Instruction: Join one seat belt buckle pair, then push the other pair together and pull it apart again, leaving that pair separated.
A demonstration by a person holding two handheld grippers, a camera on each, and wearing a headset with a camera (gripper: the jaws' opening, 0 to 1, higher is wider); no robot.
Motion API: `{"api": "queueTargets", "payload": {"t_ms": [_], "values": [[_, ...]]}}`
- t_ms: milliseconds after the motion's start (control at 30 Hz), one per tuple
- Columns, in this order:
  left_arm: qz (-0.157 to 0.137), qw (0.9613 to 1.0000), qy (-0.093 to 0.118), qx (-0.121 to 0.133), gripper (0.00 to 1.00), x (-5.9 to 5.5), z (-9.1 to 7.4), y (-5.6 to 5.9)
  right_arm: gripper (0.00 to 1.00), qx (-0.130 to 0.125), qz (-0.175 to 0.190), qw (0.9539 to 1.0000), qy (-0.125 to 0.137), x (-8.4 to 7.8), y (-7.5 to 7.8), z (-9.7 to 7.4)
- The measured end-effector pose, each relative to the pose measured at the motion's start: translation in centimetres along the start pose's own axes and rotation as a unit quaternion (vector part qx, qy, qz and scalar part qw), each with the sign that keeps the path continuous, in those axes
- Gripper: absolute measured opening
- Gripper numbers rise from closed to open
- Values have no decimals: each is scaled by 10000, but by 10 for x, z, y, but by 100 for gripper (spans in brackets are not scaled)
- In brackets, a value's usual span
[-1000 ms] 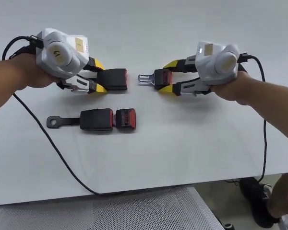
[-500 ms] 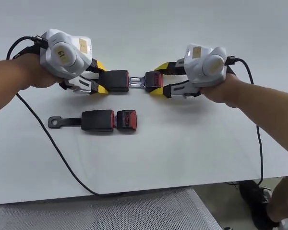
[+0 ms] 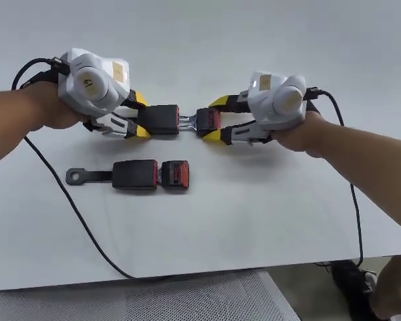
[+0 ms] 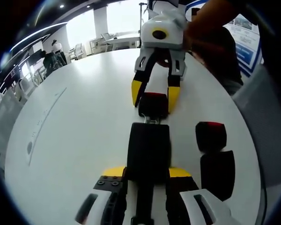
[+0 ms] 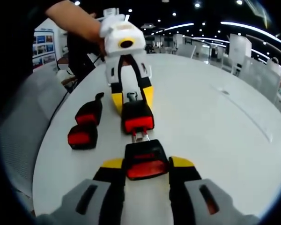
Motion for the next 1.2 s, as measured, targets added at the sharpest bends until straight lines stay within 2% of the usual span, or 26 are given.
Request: {"api": "queueTargets", "payload": {"t_ms": [67, 133, 533, 667, 733, 867, 1200], "values": [[16, 10000, -25, -12, 33, 1, 0, 0, 36, -44, -104, 9999, -67, 3, 2, 2], [4, 10000, -12, -4, 33, 1, 0, 0, 36, 4, 93, 10000, 32, 1, 4, 0], [87, 9999, -121, -16, 32, 4, 1, 0, 35, -34, 140, 9999, -62, 4, 6, 2], [115, 9997, -192, -34, 32, 5, 1, 0, 35, -28, 180, 9998, -51, 9, 4, 9], [149, 9996, -236, -46, 32, 6, 1, 0, 35, -86, 178, 9998, -54, 14, 2, 15], [169, 9996, -230, -46, 32, 4, 1, -1, 35, -211, 365, 9991, -68, 13, 1, 15], [235, 9991, -335, -74, 32, 7, 1, 1, 36, -333, 391, 9986, -95, 14, -3, 16]]}}
Point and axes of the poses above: the centre of the closed fingertips' face, and the gripper's own axes: z roughly forward along the fingers, y roughly to its right, x roughly out of its top, the point moved 7 cm from there along -z, roughly backward along the fingers, and after that the axes turned 7 degrees about z, right-handed, at the moved point
